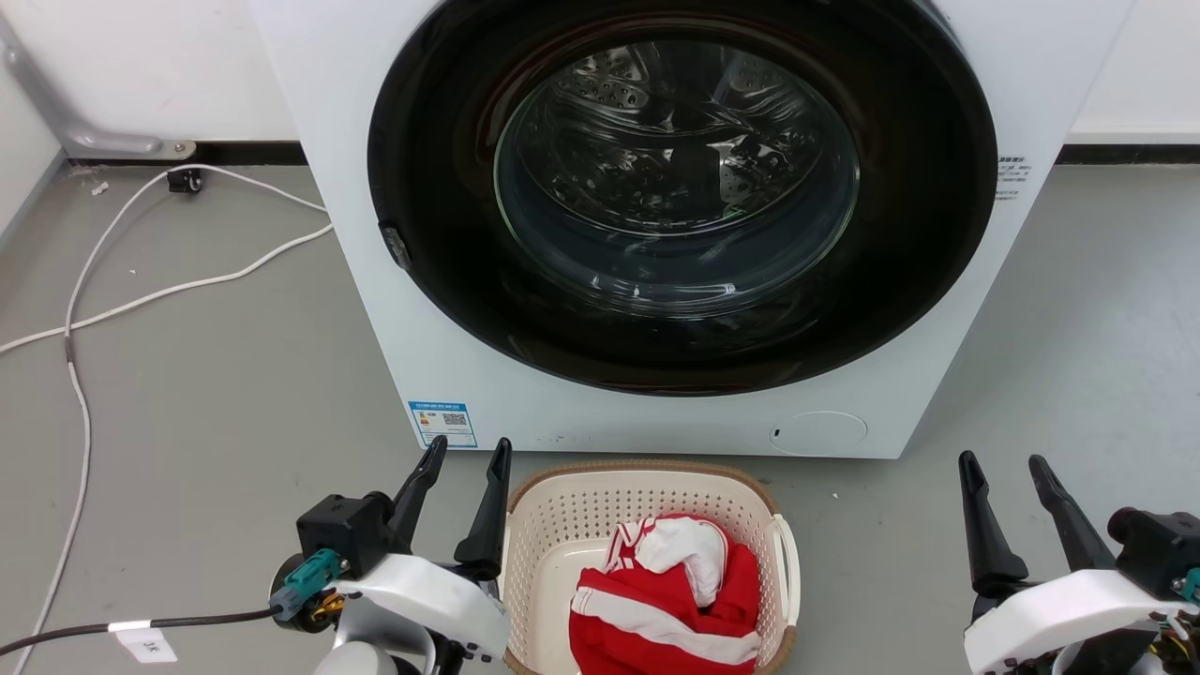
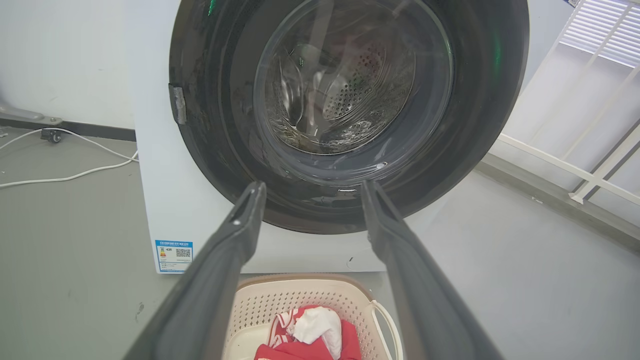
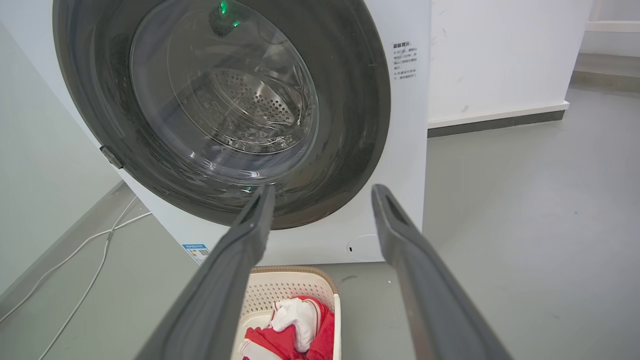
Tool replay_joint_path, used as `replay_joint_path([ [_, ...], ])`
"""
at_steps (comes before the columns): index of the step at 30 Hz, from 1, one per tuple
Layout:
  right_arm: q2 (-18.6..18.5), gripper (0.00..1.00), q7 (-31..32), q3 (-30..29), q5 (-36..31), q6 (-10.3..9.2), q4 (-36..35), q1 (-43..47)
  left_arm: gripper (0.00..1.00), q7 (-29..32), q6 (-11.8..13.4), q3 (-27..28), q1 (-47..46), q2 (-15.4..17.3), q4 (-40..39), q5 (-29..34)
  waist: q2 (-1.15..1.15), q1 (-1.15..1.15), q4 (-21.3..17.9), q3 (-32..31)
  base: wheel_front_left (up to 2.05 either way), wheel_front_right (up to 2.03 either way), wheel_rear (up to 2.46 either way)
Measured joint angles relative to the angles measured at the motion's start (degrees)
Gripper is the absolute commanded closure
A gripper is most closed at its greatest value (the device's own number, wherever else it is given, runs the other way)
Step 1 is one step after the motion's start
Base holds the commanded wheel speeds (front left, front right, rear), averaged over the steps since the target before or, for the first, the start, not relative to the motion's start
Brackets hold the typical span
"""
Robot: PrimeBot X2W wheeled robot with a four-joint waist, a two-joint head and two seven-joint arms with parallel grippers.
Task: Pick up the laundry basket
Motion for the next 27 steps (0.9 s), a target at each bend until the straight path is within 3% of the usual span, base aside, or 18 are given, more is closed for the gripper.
replay_joint_path([
  [27,0.0,0.0,-2.9,-0.1,-8.7,0.02,0.3,0.7,0.0,-3.0,0.0,-1.7,-0.8,-0.1,2.1,11.1,0.0,0.0,0.3,0.3,0.0,0.0,0.0],
])
